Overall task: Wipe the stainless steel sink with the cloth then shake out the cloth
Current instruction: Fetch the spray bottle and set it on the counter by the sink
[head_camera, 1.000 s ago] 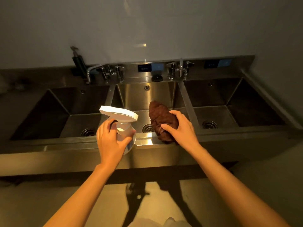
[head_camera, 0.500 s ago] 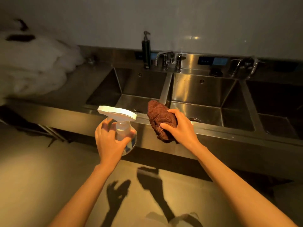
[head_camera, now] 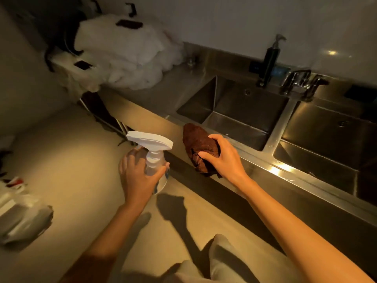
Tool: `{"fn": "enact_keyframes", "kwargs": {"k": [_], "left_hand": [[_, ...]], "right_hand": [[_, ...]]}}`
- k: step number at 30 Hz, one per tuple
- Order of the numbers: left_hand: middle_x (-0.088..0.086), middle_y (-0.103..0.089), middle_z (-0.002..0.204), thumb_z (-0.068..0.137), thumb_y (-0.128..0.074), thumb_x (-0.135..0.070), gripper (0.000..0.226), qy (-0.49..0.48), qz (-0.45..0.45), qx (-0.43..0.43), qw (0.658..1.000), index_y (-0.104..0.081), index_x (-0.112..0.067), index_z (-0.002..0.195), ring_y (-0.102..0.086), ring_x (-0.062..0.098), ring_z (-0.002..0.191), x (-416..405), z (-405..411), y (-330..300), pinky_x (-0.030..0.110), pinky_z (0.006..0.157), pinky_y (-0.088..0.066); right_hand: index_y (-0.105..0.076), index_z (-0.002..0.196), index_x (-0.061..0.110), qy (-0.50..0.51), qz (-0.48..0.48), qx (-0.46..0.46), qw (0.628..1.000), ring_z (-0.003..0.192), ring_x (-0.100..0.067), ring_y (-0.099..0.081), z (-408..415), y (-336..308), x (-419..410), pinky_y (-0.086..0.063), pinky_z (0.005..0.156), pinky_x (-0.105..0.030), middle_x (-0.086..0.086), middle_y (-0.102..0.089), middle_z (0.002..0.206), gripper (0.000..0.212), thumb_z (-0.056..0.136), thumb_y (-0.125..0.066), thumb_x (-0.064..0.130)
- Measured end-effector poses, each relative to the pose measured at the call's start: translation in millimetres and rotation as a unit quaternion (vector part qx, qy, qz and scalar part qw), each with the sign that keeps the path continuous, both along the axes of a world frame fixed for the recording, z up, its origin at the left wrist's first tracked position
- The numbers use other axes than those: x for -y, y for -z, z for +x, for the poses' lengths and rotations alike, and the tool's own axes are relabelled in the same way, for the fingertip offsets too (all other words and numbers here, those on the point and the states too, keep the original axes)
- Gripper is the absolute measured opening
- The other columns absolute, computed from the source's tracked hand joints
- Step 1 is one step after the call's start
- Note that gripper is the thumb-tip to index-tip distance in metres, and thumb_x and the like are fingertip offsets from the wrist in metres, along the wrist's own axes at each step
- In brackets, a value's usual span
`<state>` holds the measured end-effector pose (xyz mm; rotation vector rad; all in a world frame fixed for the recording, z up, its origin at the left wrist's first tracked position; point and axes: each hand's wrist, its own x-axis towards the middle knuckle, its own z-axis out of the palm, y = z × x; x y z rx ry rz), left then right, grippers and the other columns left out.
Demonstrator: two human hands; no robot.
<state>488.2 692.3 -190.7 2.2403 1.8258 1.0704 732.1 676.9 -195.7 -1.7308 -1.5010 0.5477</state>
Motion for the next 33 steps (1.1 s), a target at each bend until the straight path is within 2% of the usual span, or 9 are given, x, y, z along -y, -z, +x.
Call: {"fn": "enact_keyframes", "kwargs": {"k": [3,7,13,19,22,28,30,33], "left_hand": [[0.019,-0.06,0.119,0.078,-0.055,-0.06,0.066,-0.039,0.001,-0.002,0.999,-0.065,0.0,0.103,-0.053,0.039,0.11,-12.4,-4.6,1.7,0.051,0.095,-0.046],[0.015,-0.056,0.128,0.077,-0.071,-0.051,0.06,-0.079,-0.024,0.009,0.997,-0.064,-0.004,0.113,-0.049,0.034,0.118,-40.9,0.9,-3.9,0.053,0.099,-0.044],[0.013,-0.049,0.138,0.077,-0.075,-0.045,0.063,-0.131,-0.042,0.059,0.989,-0.059,-0.008,0.125,-0.04,0.031,0.129,-83.8,23.7,-19.7,0.052,0.108,-0.036],[0.012,-0.056,0.13,0.081,-0.064,-0.056,0.06,-0.133,0.024,0.051,0.989,-0.063,-0.008,0.116,-0.044,0.024,0.12,-123.0,37.6,-19.5,0.039,0.101,-0.036],[0.016,-0.06,0.124,0.082,-0.061,-0.054,0.059,-0.147,0.074,0.05,0.985,-0.064,-0.003,0.111,-0.054,0.03,0.113,-138.2,38.4,-14.3,0.046,0.096,-0.045],[0.016,-0.06,0.128,0.076,-0.064,-0.057,0.068,-0.19,0.021,0.05,0.98,-0.062,-0.004,0.118,-0.055,0.035,0.116,-171.2,23.4,-9.3,0.054,0.096,-0.046],[0.014,-0.059,0.131,0.075,-0.063,-0.06,0.07,-0.192,0.014,0.059,0.98,-0.061,-0.006,0.12,-0.053,0.033,0.118,-184.2,11.9,-4.5,0.053,0.099,-0.043],[0.013,-0.058,0.133,0.075,-0.065,-0.058,0.068,-0.191,0.01,0.082,0.978,-0.062,-0.007,0.121,-0.052,0.033,0.12,-207.7,-9.2,-0.5,0.049,0.101,-0.039]], "right_hand": [[-0.047,0.128,0.031,-0.037,-0.005,0.007,0.999,0.117,-0.018,-0.05,-5.3,-3.1,-30.5,-0.046,0.095,-0.04,0.002,-0.055,0.126,0.055,0.081,-0.067,0.053],[-0.049,0.128,0.029,-0.078,0.004,0.006,0.997,0.115,-0.019,-0.052,-0.5,-12.4,-75.9,-0.045,0.094,-0.038,0.0,-0.056,0.124,0.056,0.08,-0.069,0.051],[-0.05,0.129,0.026,-0.113,0.017,0.004,0.993,0.116,-0.021,-0.052,18.0,-28.1,-144.7,-0.045,0.094,-0.039,-0.002,-0.057,0.124,0.058,0.08,-0.069,0.051],[-0.048,0.13,0.026,-0.149,0.003,-0.003,0.989,0.117,-0.024,-0.051,24.2,-23.9,-194.2,-0.047,0.095,-0.043,-0.004,-0.055,0.125,0.059,0.08,-0.071,0.047],[-0.048,0.13,0.027,-0.169,-0.011,-0.012,0.986,0.118,-0.024,-0.051,20.0,-17.7,-212.5,-0.048,0.094,-0.046,-0.003,-0.055,0.125,0.06,0.079,-0.071,0.048],[-0.046,0.13,0.029,-0.192,-0.024,-0.024,0.981,0.119,-0.022,-0.051,-3.6,-6.9,-252.0,-0.049,0.094,-0.048,-0.001,-0.054,0.127,0.064,0.077,-0.068,0.056],[-0.045,0.131,0.028,-0.197,-0.033,-0.03,0.979,0.12,-0.023,-0.051,-15.3,-3.5,-264.9,-0.05,0.094,-0.049,-0.001,-0.053,0.128,0.066,0.076,-0.065,0.059],[-0.045,0.132,0.026,-0.197,-0.036,-0.038,0.979,0.119,-0.022,-0.051,-36.7,0.2,-285.3,-0.05,0.094,-0.048,-0.001,-0.053,0.127,0.063,0.079,-0.067,0.053]]}}
